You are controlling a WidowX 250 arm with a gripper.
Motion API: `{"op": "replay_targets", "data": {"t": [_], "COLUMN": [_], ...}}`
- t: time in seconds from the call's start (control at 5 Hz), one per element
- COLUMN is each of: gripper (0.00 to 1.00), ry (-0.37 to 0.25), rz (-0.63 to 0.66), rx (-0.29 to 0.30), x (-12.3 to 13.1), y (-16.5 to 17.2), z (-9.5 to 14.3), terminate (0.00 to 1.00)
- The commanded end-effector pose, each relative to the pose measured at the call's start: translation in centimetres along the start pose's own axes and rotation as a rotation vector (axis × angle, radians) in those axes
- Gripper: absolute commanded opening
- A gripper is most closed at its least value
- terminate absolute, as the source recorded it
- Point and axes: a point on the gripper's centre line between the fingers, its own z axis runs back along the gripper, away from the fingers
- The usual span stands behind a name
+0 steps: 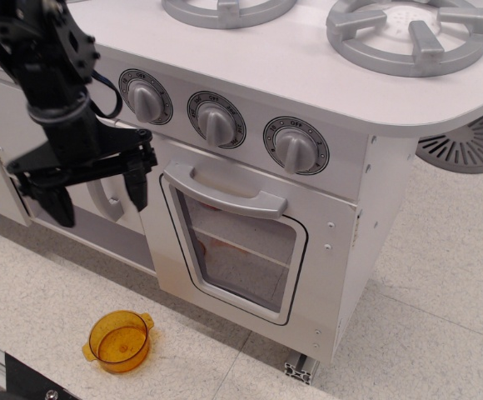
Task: Open oven
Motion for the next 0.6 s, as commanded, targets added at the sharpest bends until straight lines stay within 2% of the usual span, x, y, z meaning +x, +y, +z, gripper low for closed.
{"op": "replay_targets", "data": {"t": [0.0,0.2,0.4], "gripper": [1.0,1.0,1.0], "ry": [-0.054,-0.065,-0.037], "rz": [0.292,0.317,0.31], "rx": [-0.206,-0.271,-0.325], "x": [3.7,3.8,3.3], "y": [-1.6,-2.4,-3.4], "z": [-2.4,-3.1,-3.4], "terminate": [0.0,0.0,0.0]}}
